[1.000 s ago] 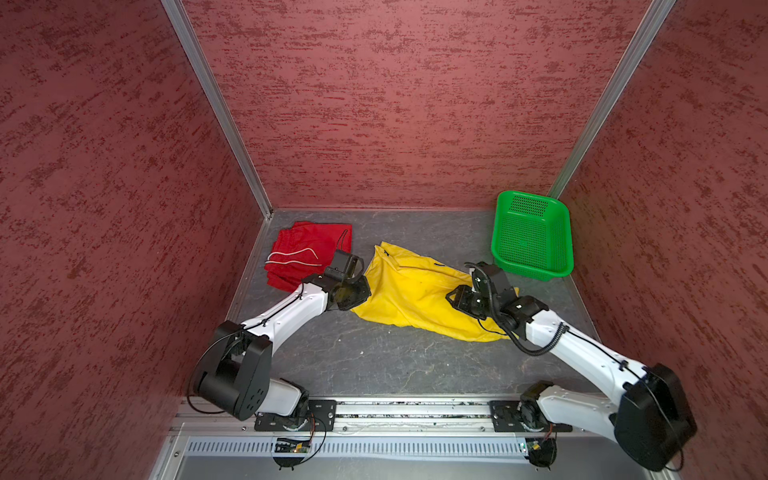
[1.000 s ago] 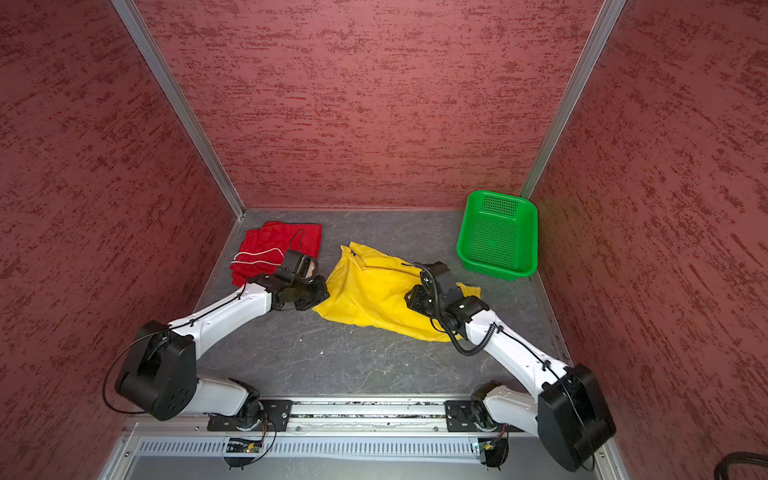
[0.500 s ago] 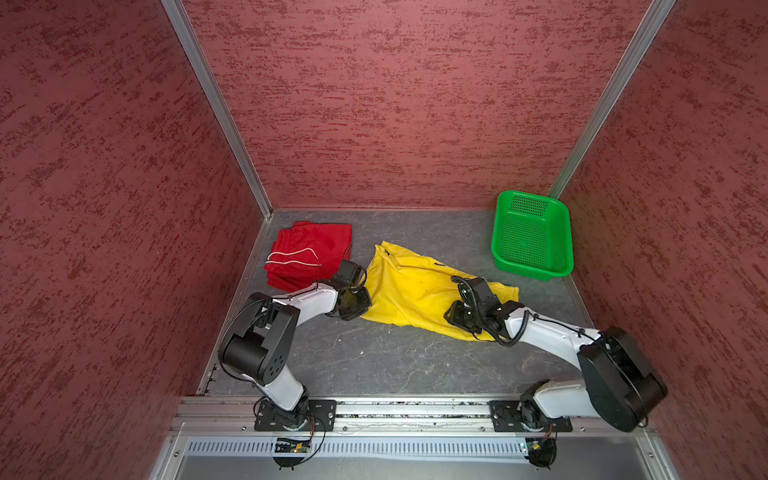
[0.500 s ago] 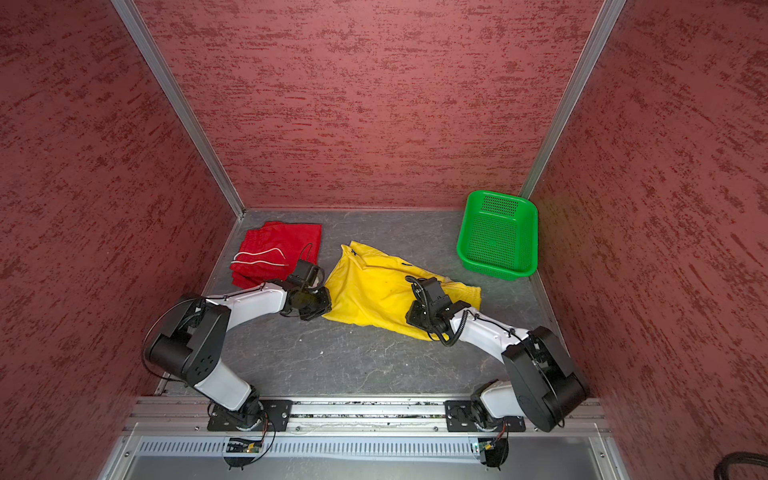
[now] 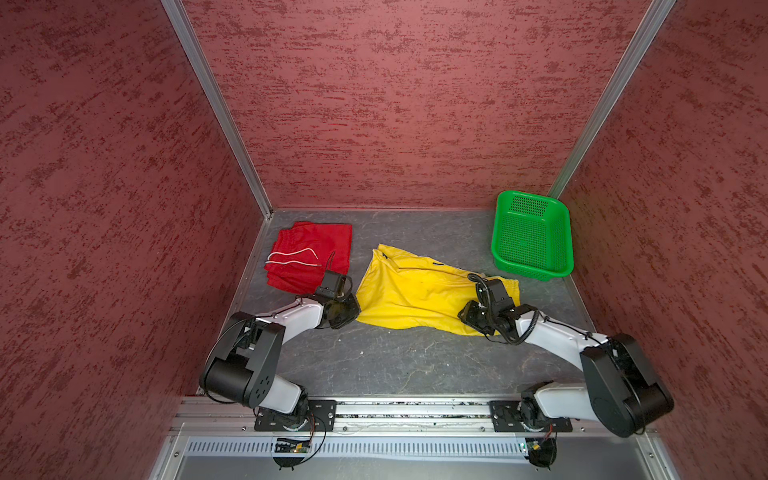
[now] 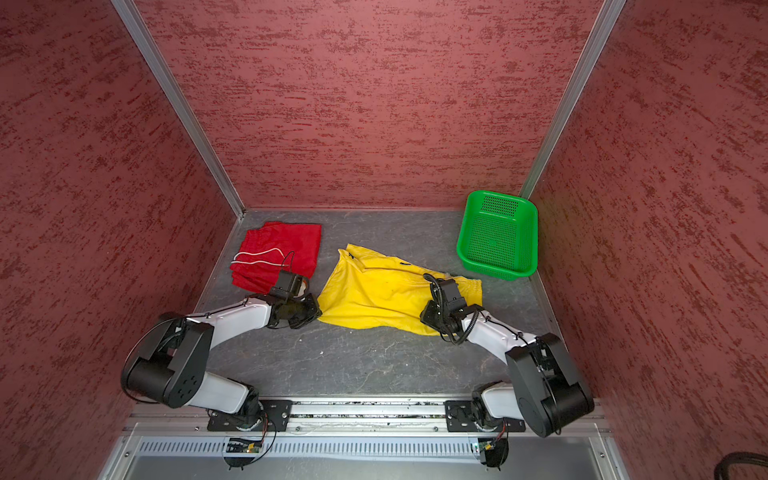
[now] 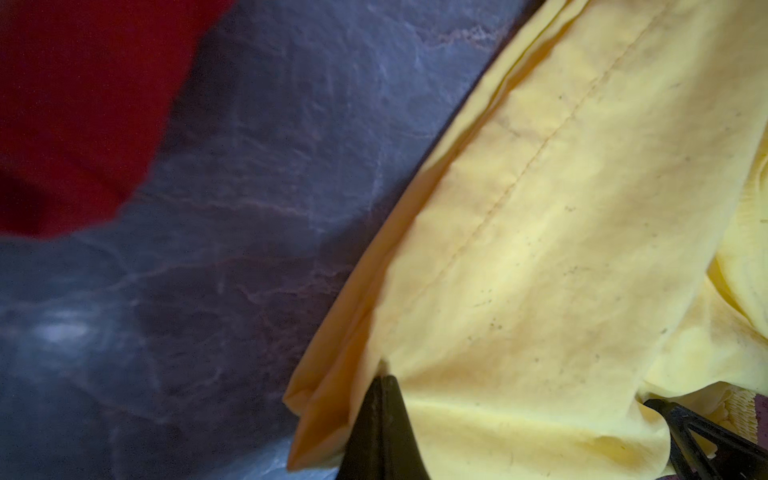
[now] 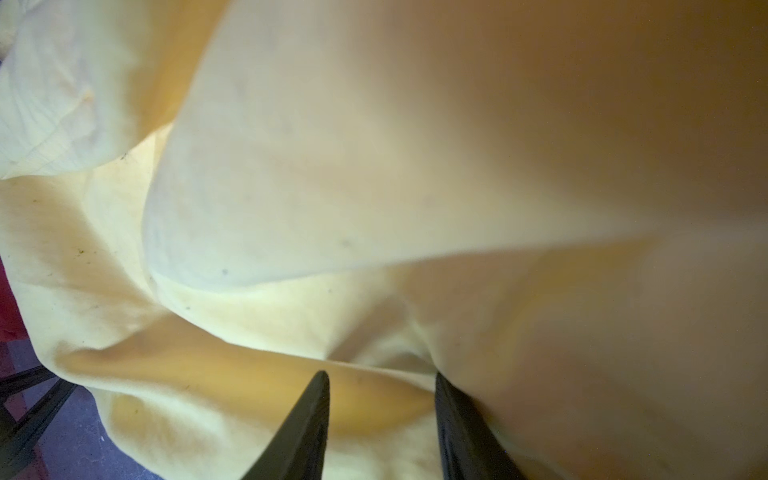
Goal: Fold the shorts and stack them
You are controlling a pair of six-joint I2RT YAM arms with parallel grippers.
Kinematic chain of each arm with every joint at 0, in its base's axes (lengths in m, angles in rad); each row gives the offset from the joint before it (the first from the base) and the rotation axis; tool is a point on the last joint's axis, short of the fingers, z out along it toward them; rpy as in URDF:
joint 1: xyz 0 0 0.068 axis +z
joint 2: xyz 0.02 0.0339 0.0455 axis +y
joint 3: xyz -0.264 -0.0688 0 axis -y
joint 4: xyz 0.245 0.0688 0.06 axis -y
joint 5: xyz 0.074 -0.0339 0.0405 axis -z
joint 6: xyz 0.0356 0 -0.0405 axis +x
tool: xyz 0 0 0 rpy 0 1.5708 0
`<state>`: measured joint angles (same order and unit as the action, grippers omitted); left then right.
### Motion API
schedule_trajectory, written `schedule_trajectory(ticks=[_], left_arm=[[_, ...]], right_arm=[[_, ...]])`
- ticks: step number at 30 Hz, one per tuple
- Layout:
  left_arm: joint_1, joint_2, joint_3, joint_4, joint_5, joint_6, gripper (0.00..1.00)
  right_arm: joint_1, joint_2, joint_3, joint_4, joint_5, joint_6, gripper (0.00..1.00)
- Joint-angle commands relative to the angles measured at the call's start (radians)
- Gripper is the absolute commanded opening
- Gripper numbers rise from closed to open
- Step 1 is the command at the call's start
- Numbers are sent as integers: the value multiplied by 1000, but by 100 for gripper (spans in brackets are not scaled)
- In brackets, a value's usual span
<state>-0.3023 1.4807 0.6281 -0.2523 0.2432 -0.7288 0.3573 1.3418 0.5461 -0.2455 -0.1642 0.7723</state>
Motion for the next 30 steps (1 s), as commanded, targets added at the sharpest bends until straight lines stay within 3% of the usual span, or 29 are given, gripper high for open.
schedule_trajectory(ticks=[1, 7, 10, 13, 20, 30], left_arm=[[2, 1, -55, -139, -72, -10, 0], [-52, -179, -70, -252, -47, -39, 0], [-65, -271, -35, -299, -41, -44, 11], [-70, -313, 11, -301, -42, -36, 16], [-72, -168, 49, -195, -15, -23, 0], [-78, -14, -19, -154, -60, -16, 0]], right_arm=[[-3, -20, -61, -147, 44, 2, 45], [63, -194, -114, -237, 20, 30, 46], [63, -301, -30, -304, 44, -4, 48], [68, -314, 78, -305, 30, -30, 48], [229, -66, 322, -148, 21, -83, 48], [359, 343, 535, 57, -57, -87, 47]])
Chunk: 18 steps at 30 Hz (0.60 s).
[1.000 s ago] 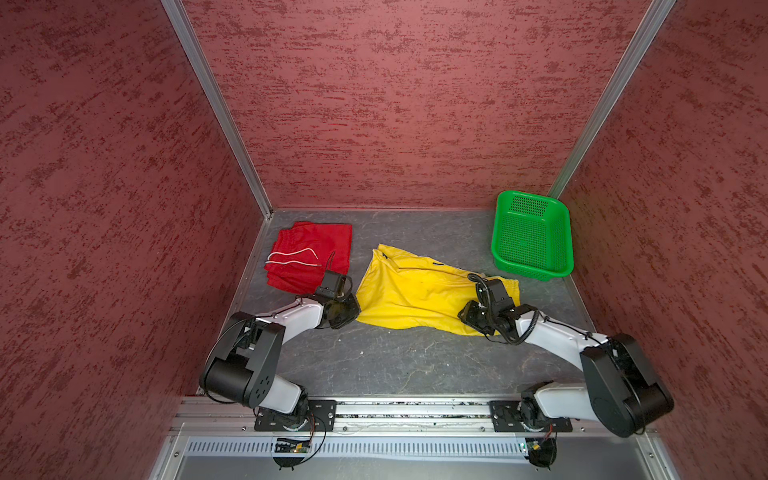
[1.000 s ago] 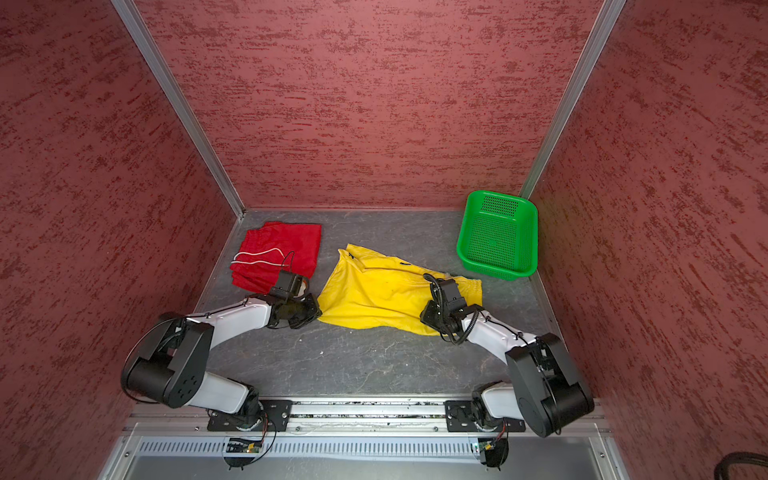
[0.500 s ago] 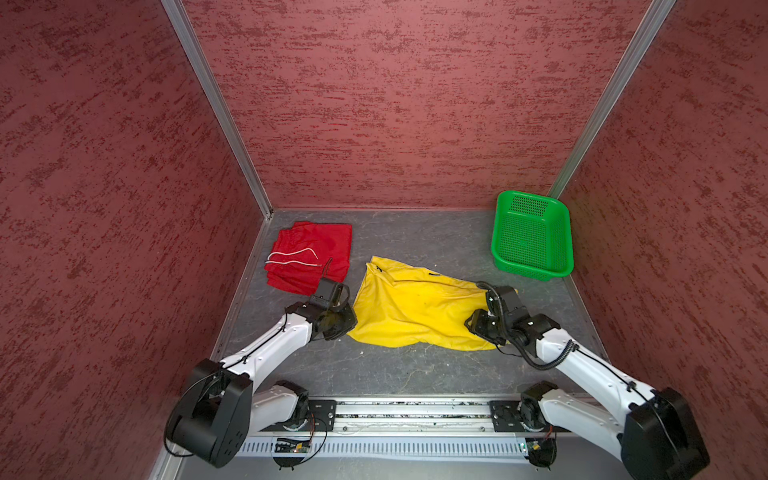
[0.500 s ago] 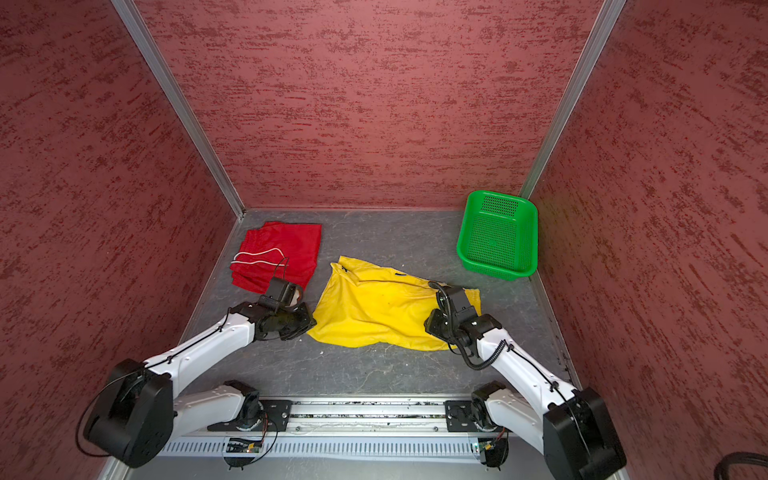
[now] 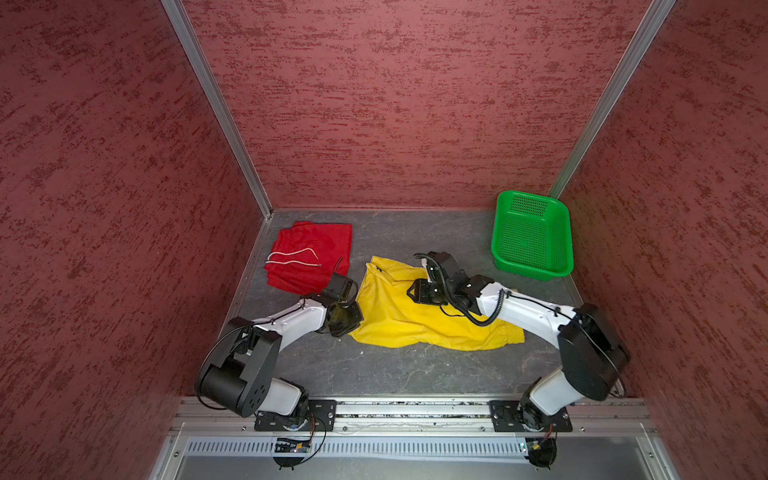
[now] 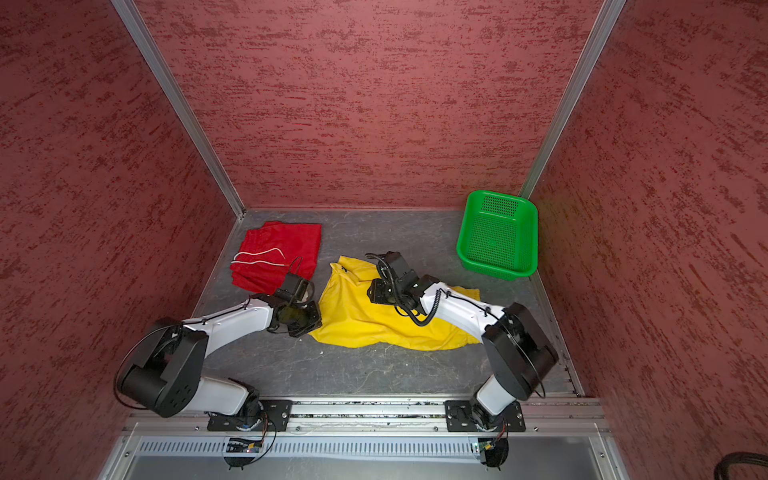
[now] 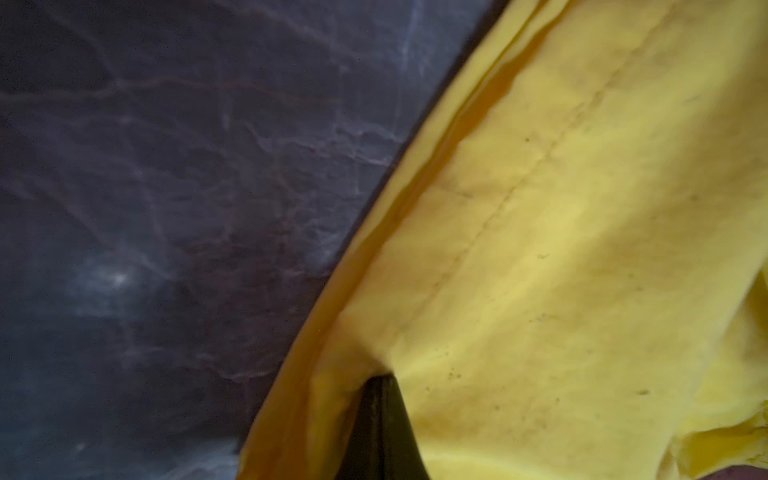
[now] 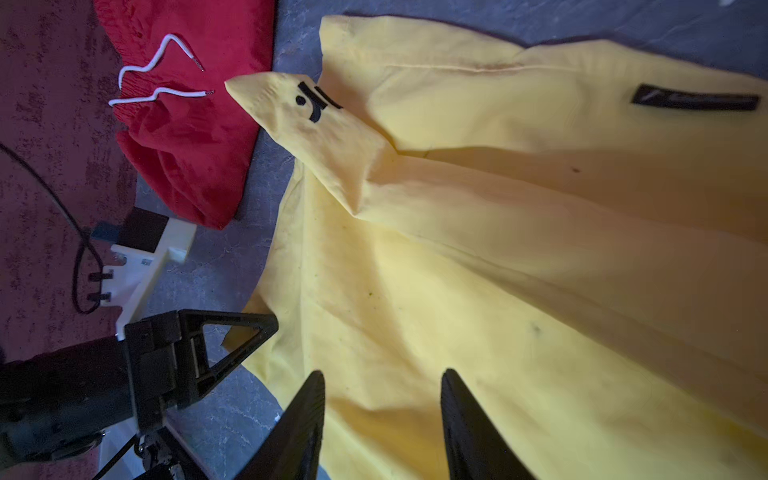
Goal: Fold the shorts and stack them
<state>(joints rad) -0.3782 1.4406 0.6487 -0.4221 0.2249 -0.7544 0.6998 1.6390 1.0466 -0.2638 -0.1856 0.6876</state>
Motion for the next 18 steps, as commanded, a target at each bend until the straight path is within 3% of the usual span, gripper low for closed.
schedule_trajectory(ticks=[1, 5, 8, 18], left_arm=[[-1, 32, -48, 19, -45, 9, 0], [1, 64, -64, 34, -46, 3, 0], [0, 70, -67, 28, -51, 3, 0], [10, 16, -96, -36, -92, 13, 0]], right_arm=[[23, 68, 39, 91, -45, 2, 47], [35, 174, 65, 129, -64, 30, 47], [21, 246, 118, 93, 7, 28, 47], [-182, 443, 319, 122, 28, -35, 46]])
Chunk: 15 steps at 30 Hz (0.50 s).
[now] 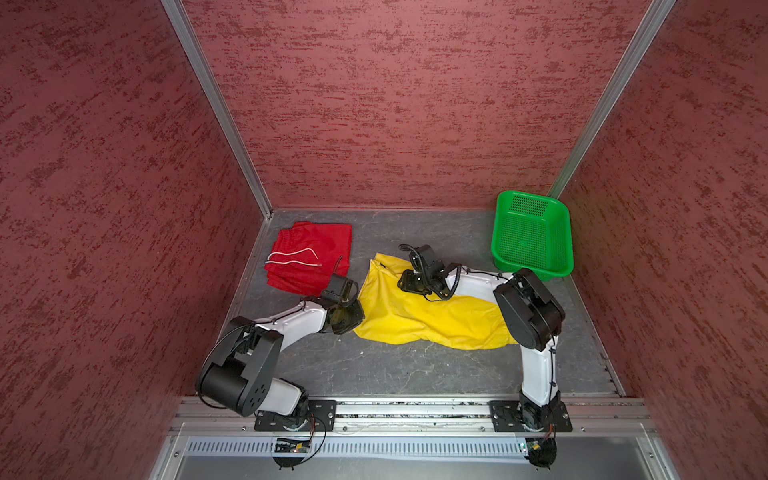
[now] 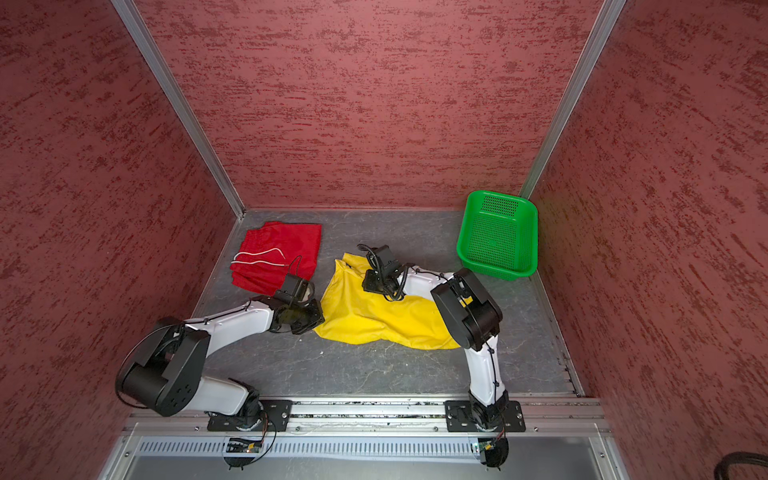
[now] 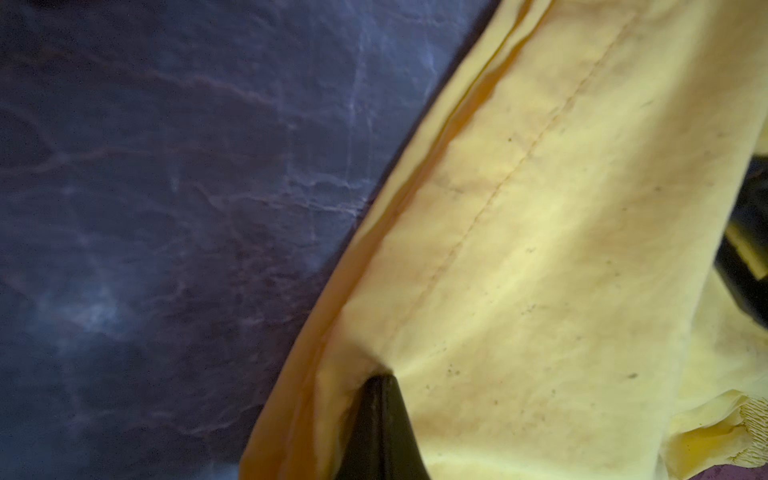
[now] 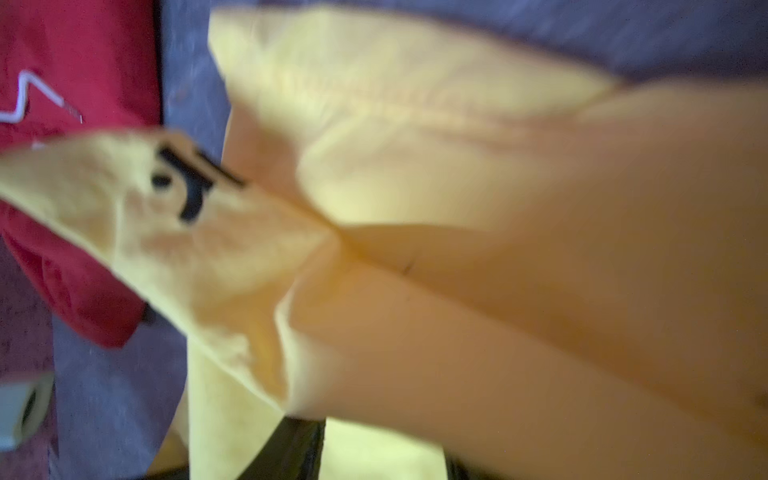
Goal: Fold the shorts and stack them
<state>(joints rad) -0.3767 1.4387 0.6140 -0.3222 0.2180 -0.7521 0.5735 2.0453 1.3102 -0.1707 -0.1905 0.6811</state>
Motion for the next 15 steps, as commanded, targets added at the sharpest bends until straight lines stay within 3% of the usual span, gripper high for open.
schedule_trajectory(ticks=[1, 7, 12, 15], left_arm=[[10, 11, -65, -139, -88, 11, 0], [14, -57, -39, -181, -102, 10, 0], [9, -150, 58, -252, -83, 19, 15], [7, -188, 107, -239, -74, 29, 20]], right_arm=[[-76, 54, 86, 27, 23, -38, 46], [-112, -20, 150, 22, -43, -100, 47], [-112, -266, -54, 21, -66, -90, 47], [-94, -412, -237, 96, -124, -5, 47]])
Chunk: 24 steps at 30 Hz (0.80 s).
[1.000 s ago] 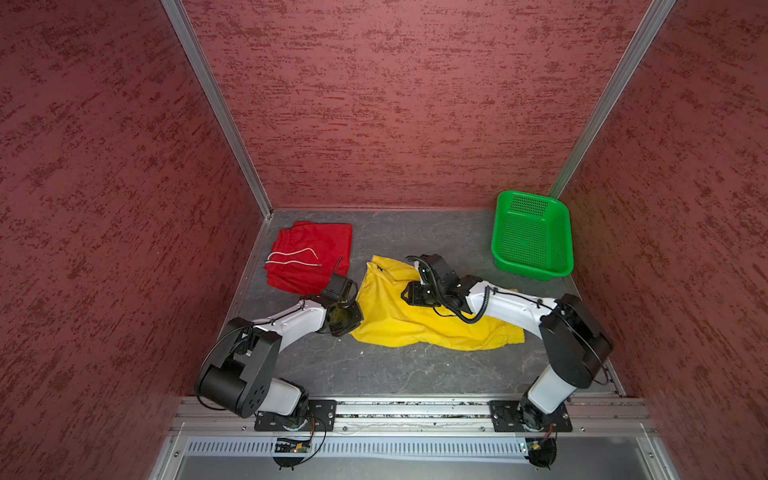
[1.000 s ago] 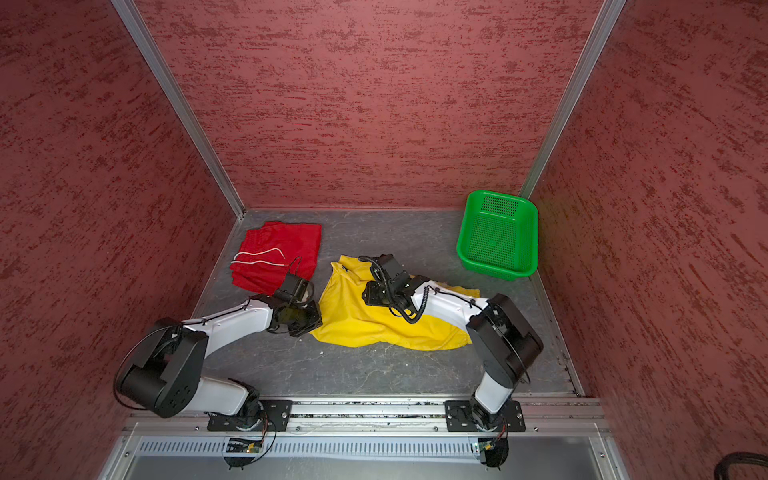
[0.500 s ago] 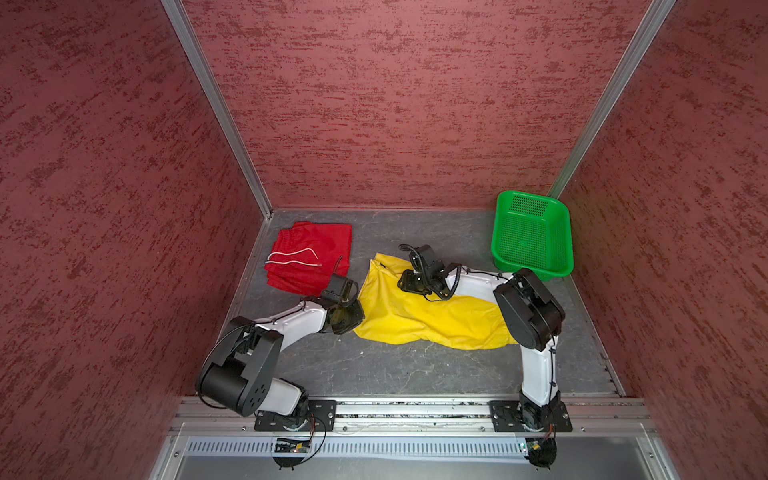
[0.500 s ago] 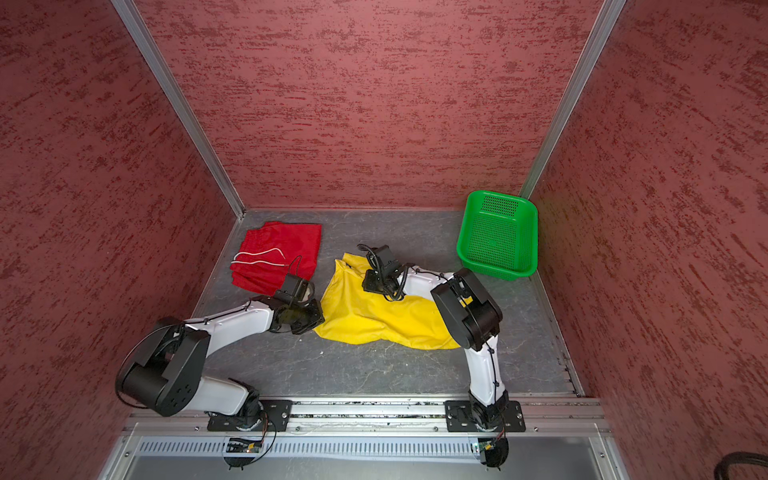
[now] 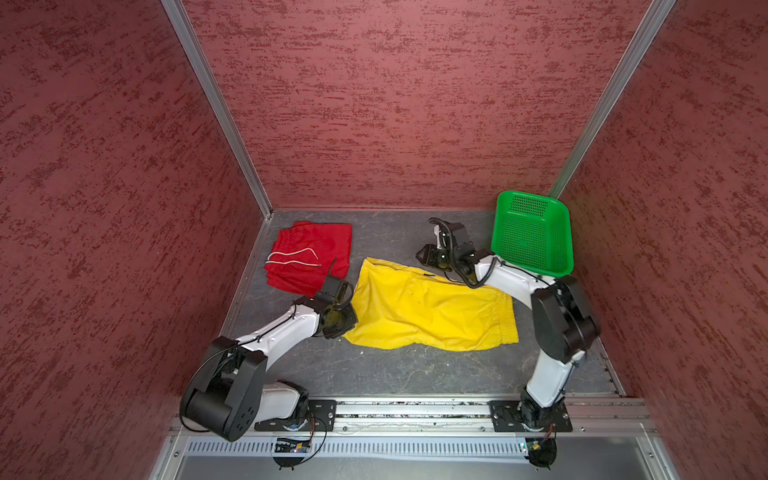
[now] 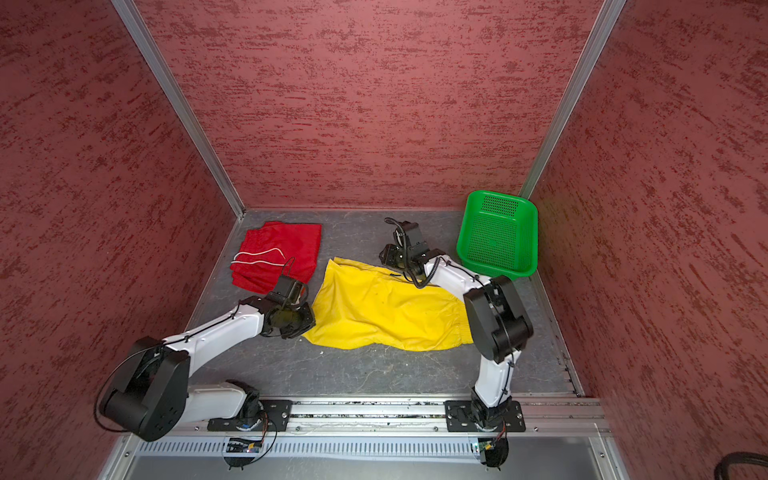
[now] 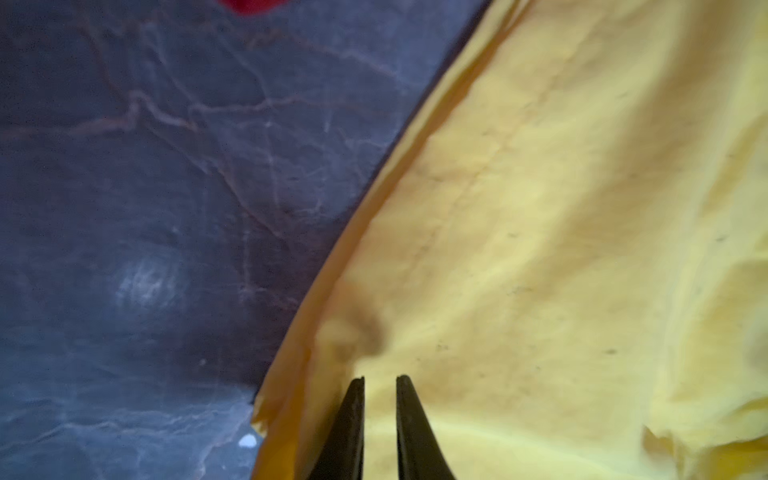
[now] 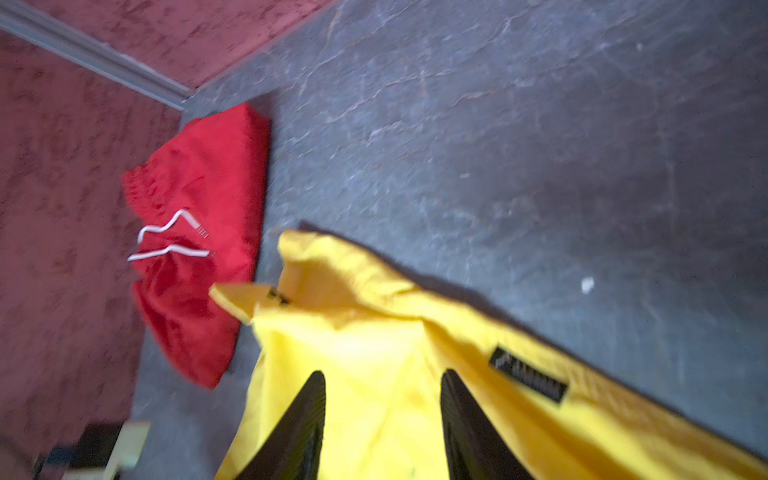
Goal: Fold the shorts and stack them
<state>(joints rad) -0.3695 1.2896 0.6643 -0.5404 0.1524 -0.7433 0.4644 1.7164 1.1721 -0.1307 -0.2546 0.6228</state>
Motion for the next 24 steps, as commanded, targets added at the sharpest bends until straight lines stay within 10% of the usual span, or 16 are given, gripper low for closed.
schedule_trajectory(ticks=[1, 11, 24], left_arm=[[3, -37, 74, -5, -4, 28, 20], [8, 261, 246, 128, 46, 74, 3], [40, 404, 155, 152, -32, 101, 0]], right_arm=[[33, -117, -155, 82, -68, 75, 47], [91, -158, -395, 125, -47, 159, 46], [-84, -102, -526, 108, 81, 209, 46]])
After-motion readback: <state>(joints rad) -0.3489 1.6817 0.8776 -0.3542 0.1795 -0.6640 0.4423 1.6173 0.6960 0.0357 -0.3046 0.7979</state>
